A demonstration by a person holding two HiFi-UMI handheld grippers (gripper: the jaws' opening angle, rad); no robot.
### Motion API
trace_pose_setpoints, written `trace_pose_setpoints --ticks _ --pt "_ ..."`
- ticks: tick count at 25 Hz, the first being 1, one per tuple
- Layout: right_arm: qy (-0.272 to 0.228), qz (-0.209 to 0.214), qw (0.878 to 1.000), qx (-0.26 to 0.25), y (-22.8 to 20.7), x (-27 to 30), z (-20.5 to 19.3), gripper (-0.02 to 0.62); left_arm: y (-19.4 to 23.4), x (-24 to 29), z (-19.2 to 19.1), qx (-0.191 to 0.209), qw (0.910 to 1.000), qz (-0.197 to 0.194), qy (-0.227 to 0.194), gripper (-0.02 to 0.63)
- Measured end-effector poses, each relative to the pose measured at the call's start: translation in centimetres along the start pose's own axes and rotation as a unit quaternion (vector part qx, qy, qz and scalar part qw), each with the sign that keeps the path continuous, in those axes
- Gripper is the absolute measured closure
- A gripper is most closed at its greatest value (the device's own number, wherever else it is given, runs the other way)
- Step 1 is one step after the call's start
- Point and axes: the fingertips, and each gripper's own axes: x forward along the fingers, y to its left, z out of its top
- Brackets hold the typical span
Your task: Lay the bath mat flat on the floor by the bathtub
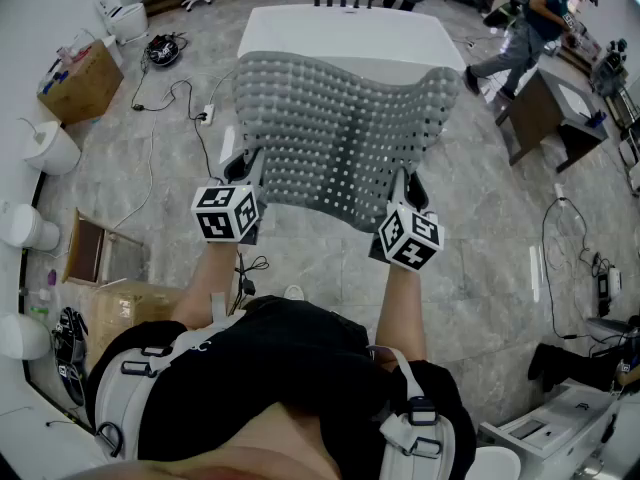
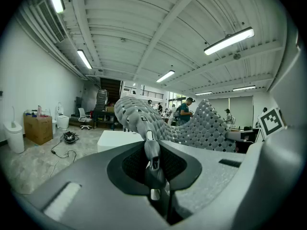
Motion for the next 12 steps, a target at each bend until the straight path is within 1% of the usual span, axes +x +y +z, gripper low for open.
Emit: trace_pose_setpoints --ticks 4,8,12 --pt "0.006 -0.001 1.000 -0.005 -0.4 0.8 -0.4 0.525 -0.2 0.7 -0.4 -0.004 1.0000 -0.001 0.001 0.557" --pt "0.012 0.002 1.000 -0.015 0.1 1.4 -1.0 0.525 0.1 1.1 -0.9 -0.006 0.9999 -0.006 0.005 0.557" --pt "0.020 -0.003 1.000 -0.017 1.0 2.9 -1.3 0.525 1.0 2.2 -0.9 0.005 0.9998 -0.012 0.013 0.557"
